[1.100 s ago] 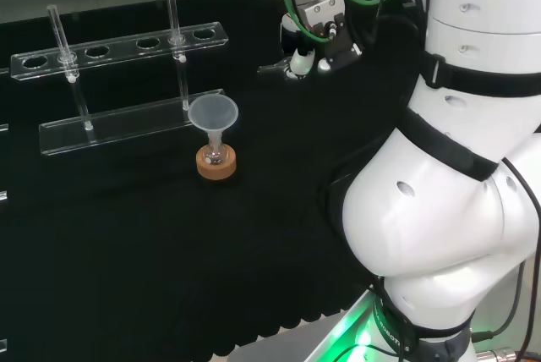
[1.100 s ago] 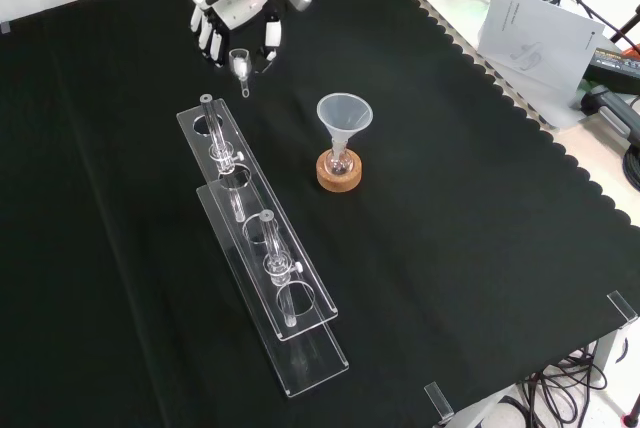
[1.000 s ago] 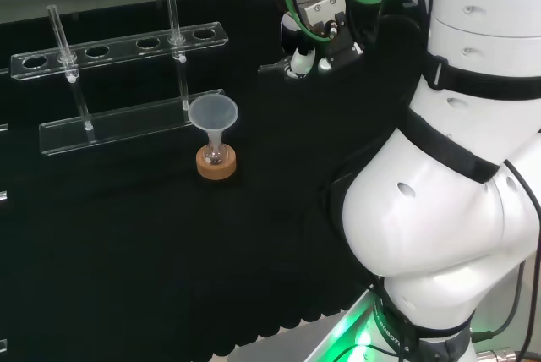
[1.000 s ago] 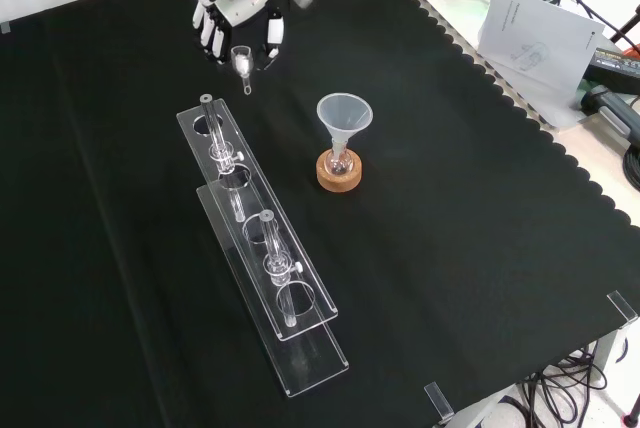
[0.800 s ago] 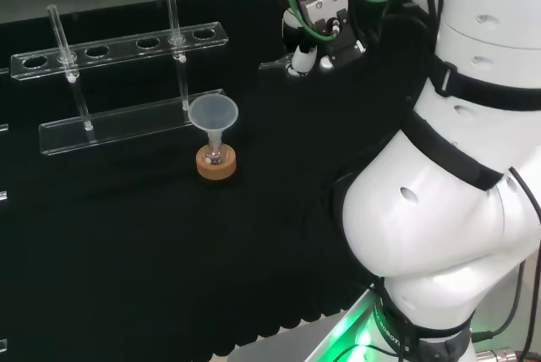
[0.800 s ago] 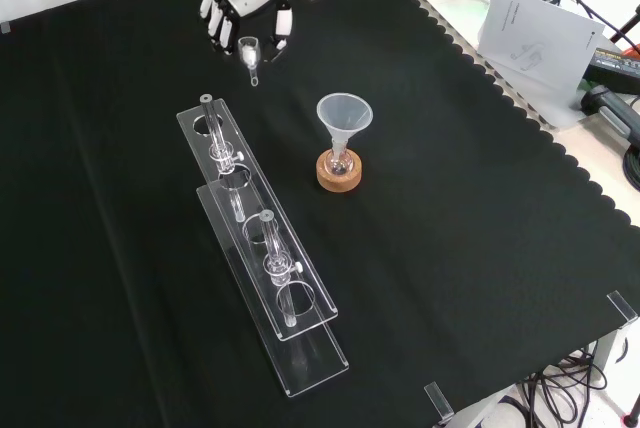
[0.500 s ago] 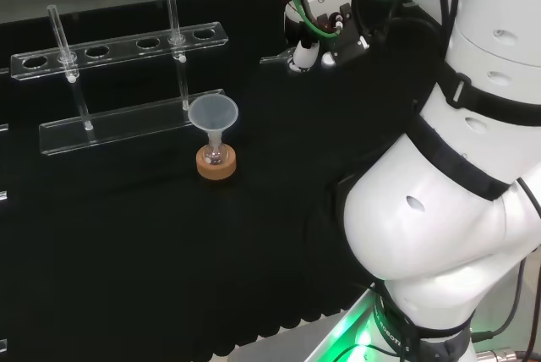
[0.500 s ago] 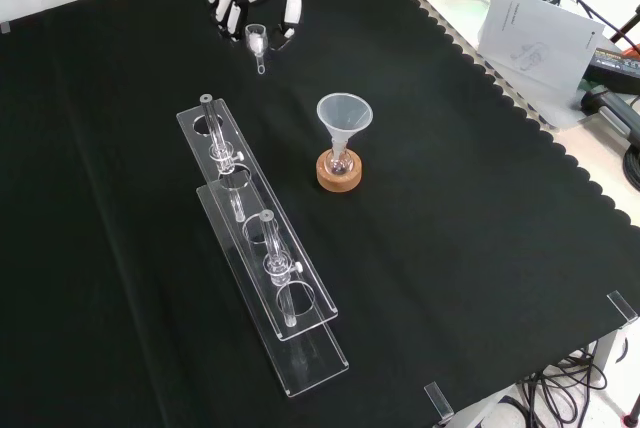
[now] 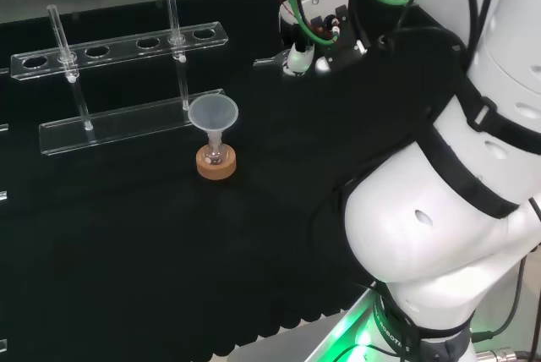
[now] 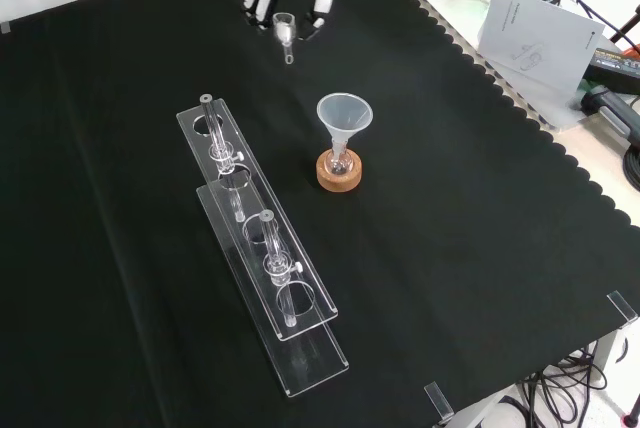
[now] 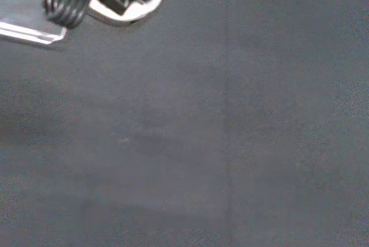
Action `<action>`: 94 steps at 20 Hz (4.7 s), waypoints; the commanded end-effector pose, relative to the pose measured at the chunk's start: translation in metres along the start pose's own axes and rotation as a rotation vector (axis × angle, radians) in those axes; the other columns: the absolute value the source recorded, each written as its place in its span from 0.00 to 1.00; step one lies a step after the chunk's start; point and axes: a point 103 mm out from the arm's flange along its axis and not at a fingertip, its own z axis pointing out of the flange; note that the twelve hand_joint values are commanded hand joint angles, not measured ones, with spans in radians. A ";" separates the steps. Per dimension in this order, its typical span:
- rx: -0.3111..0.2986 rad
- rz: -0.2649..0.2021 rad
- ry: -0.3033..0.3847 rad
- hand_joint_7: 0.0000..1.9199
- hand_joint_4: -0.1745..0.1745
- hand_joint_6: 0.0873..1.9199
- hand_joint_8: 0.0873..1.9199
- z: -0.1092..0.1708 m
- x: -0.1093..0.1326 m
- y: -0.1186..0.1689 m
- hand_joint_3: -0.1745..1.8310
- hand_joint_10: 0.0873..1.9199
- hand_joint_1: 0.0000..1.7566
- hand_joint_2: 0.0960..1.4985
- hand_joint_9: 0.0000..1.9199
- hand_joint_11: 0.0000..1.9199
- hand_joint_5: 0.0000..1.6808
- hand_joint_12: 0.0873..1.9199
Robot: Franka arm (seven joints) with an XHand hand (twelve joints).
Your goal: Pour all the NaCl from the weighing funnel into the round-bottom flask.
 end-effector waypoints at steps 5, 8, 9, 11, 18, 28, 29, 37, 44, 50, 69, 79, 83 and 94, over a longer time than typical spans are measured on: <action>0.043 0.012 -0.053 0.41 1.00 0.24 0.29 -0.005 0.043 -0.046 0.38 0.11 0.65 0.41 0.57 0.41 0.79 0.52; 0.055 0.014 -0.067 0.41 1.00 0.24 0.29 -0.004 0.051 -0.052 0.38 0.11 0.65 0.41 0.57 0.41 0.79 0.52; 0.059 0.014 -0.073 0.41 1.00 0.24 0.29 -0.004 0.053 -0.053 0.38 0.11 0.65 0.41 0.57 0.41 0.79 0.52; 0.061 0.014 -0.082 0.41 1.00 0.24 0.29 -0.005 0.056 -0.053 0.38 0.11 0.65 0.41 0.58 0.41 0.79 0.52; 0.078 0.013 -0.131 0.41 1.00 0.24 0.29 -0.006 0.066 -0.052 0.38 0.11 0.65 0.41 0.58 0.41 0.79 0.52; 0.093 0.014 -0.191 0.42 1.00 0.24 0.29 -0.004 0.077 -0.047 0.38 0.10 0.65 0.41 0.58 0.41 0.79 0.52; 0.095 0.015 -0.198 0.42 1.00 0.24 0.29 -0.005 0.078 -0.046 0.38 0.10 0.65 0.41 0.58 0.41 0.79 0.52; 0.101 0.024 -0.261 0.42 1.00 0.25 0.29 -0.011 0.087 -0.046 0.38 0.10 0.65 0.41 0.58 0.41 0.79 0.52; 0.107 0.032 -0.300 0.42 1.00 0.25 0.29 -0.016 0.094 -0.046 0.38 0.10 0.65 0.41 0.58 0.41 0.79 0.52; 0.108 0.036 -0.326 0.42 1.00 0.25 0.29 -0.020 0.098 -0.046 0.38 0.10 0.64 0.41 0.58 0.42 0.79 0.52; 0.108 0.055 -0.431 0.42 1.00 0.25 0.28 -0.035 0.109 -0.043 0.38 0.09 0.64 0.41 0.58 0.42 0.79 0.52; 0.107 0.047 -0.475 0.41 1.00 0.25 0.28 -0.034 0.115 -0.043 0.38 0.09 0.64 0.41 0.58 0.42 0.79 0.52; 0.109 0.050 -0.498 0.41 1.00 0.25 0.28 -0.033 0.117 -0.042 0.39 0.09 0.64 0.41 0.58 0.42 0.79 0.52; 0.099 0.042 -0.497 0.41 1.00 0.25 0.28 -0.031 0.116 -0.042 0.39 0.09 0.64 0.41 0.58 0.42 0.79 0.52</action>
